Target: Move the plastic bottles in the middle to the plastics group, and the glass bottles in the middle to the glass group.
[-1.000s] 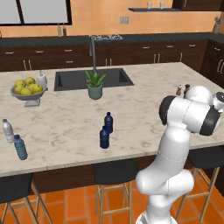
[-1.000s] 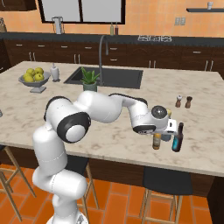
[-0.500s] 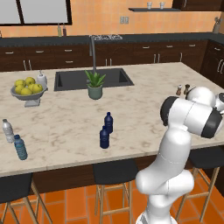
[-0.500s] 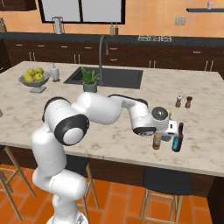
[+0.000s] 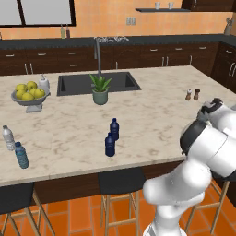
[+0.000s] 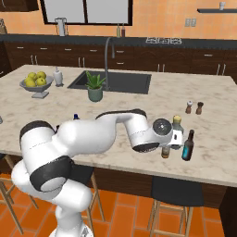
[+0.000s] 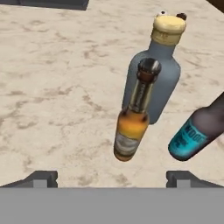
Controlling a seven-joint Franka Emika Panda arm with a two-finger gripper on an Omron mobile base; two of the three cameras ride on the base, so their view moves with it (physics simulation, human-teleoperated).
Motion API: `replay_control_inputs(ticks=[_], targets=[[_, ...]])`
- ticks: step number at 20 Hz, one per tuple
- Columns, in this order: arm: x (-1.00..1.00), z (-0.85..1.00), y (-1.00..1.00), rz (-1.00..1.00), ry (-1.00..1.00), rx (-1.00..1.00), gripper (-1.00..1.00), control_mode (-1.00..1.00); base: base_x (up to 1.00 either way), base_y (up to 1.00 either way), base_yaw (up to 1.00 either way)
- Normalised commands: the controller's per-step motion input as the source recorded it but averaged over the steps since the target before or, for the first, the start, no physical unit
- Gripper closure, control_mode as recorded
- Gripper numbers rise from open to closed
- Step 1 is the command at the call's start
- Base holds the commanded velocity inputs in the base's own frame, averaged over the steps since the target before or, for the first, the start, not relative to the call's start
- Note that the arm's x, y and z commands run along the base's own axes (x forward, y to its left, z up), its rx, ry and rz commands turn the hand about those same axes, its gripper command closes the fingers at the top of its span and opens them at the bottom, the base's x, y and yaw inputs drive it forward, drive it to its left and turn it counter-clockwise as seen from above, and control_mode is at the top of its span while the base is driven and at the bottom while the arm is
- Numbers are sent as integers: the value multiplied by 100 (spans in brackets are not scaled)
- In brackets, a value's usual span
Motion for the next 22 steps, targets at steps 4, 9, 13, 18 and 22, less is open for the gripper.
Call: replay_control_inputs(ticks=[4,9,13,18,22], targets=[[-38,64,63,0,-15,-1,-100,-100,0,0,0],[-27,56,96,4,-9,-10,-100,-100,0,0,0],[-18,35,100,8,0,-12,-100,-100,0,0,0],[-24,25,91,12,2,-9,-100,-100,0,0,0],[-37,0,65,19,4,0,-100,-100,0,0,0]])
